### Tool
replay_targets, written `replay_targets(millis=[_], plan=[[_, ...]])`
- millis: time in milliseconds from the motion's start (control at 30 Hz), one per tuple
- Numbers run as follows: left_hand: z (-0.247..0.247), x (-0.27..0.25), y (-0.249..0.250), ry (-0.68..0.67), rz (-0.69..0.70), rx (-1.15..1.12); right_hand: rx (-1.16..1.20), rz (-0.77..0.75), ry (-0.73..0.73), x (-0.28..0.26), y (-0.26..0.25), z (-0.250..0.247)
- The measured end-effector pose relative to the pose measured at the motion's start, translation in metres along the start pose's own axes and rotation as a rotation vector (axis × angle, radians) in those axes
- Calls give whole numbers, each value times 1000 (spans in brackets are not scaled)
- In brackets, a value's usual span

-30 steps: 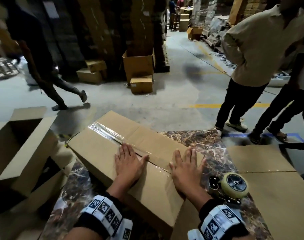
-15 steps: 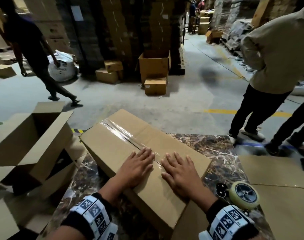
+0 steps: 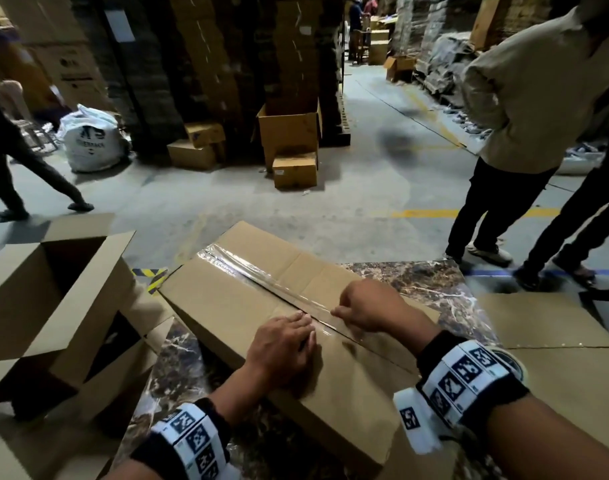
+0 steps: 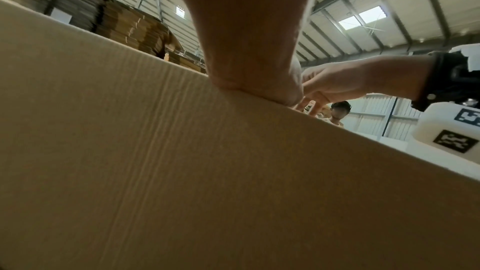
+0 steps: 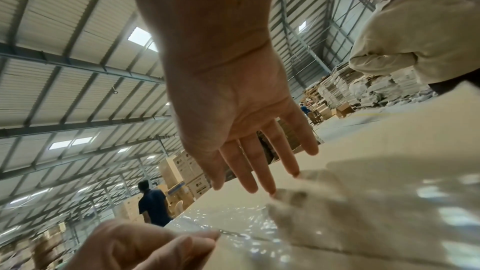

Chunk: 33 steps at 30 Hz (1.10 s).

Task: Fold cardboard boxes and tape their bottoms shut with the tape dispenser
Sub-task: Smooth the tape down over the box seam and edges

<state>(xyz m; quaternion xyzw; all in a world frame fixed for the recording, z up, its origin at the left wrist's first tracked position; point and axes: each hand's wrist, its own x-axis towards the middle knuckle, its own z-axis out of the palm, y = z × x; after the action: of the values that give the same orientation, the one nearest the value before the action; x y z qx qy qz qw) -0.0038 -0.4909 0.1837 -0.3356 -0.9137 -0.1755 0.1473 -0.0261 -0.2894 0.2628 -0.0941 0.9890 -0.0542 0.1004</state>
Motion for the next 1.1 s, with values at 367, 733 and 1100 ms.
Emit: replay_targets(millis=[367,733,1100], plan=[[-2,32,-56,-342,86,68,-33,40,-247,19,-27,49],[-6,36,-96,-603,63,164,-27,275,-432,31,-53,40],[-18,32,-142,-571,-185,136,91,308,-344,19,-91,48]])
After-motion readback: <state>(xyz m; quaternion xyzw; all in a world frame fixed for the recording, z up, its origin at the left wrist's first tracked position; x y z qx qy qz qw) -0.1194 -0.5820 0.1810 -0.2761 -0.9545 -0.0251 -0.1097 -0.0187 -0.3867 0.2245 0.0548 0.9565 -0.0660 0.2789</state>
